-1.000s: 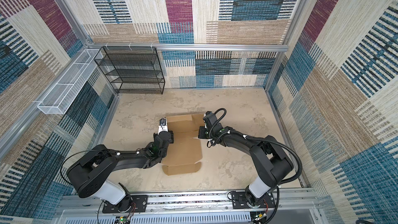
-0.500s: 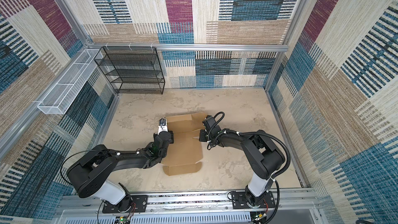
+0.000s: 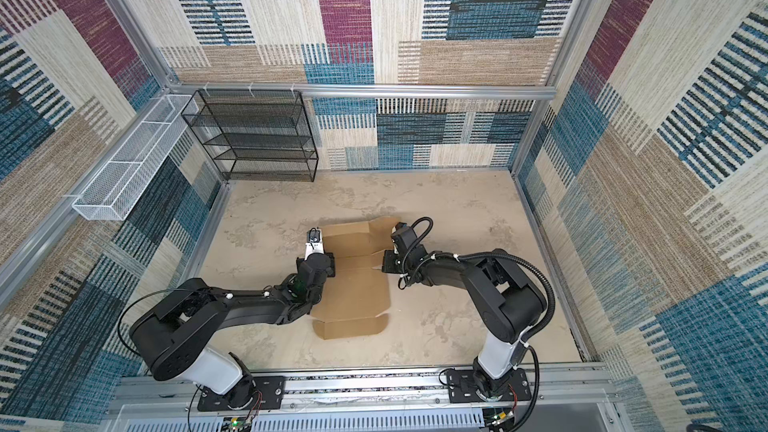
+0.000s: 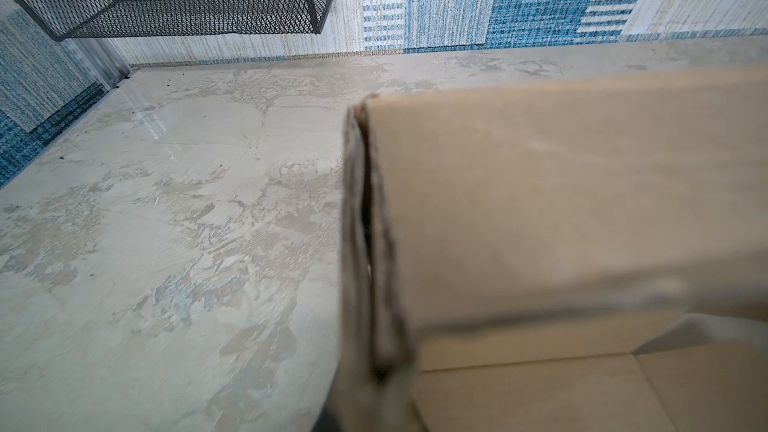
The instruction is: Fold the paper box
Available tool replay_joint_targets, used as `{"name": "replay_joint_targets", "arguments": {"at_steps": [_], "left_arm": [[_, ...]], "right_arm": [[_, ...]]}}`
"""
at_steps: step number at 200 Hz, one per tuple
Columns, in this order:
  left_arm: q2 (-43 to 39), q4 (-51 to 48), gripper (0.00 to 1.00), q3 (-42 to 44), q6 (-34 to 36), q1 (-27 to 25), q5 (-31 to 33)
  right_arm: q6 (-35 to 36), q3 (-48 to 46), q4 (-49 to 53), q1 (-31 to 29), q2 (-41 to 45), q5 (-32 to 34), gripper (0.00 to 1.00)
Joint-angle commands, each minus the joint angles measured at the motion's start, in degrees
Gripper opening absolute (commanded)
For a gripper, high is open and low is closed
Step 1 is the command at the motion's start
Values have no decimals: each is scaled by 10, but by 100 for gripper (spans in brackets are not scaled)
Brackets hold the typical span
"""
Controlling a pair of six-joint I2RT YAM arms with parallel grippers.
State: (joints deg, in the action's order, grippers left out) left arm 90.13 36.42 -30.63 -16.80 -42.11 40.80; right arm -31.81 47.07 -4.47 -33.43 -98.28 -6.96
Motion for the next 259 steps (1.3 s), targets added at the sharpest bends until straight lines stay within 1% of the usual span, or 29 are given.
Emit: {"name": "replay_joint_targets", "arguments": {"at_steps": [1, 44, 92, 110, 129, 153, 159, 193, 222, 259], "left_arm": [[3, 0, 0, -5, -12, -1, -13], [6, -2, 0, -8, -13, -1, -14], [3, -7, 0, -10, -16, -1, -11], [3, -7, 0, -10, -20, -1, -6], [3, -7, 0, -11, -23, -1, -3], [2, -7, 0, -13, -25, -1, -5], [2, -28, 0, -14, -26, -1, -5], [-4, -31, 0, -10, -28, -1, 0], [-2, -33, 0, -13, -27, -1, -3], [4, -33, 0, -15, -27, -1, -6]], "right_arm": [[8, 0, -56, -2, 11, -46, 6], [11, 16, -47, -23, 17, -52, 6], [4, 26, -48, -36, 3, -50, 7], [5, 29, -37, -37, 14, -39, 8], [14, 28, -13, -37, 42, -14, 9], [38, 21, 29, -36, 94, 25, 16], [45, 21, 43, -35, 107, 36, 18], [74, 19, 106, -20, 168, 87, 33], [87, 20, 136, -3, 182, 124, 47], [98, 19, 138, 15, 165, 139, 55]]}}
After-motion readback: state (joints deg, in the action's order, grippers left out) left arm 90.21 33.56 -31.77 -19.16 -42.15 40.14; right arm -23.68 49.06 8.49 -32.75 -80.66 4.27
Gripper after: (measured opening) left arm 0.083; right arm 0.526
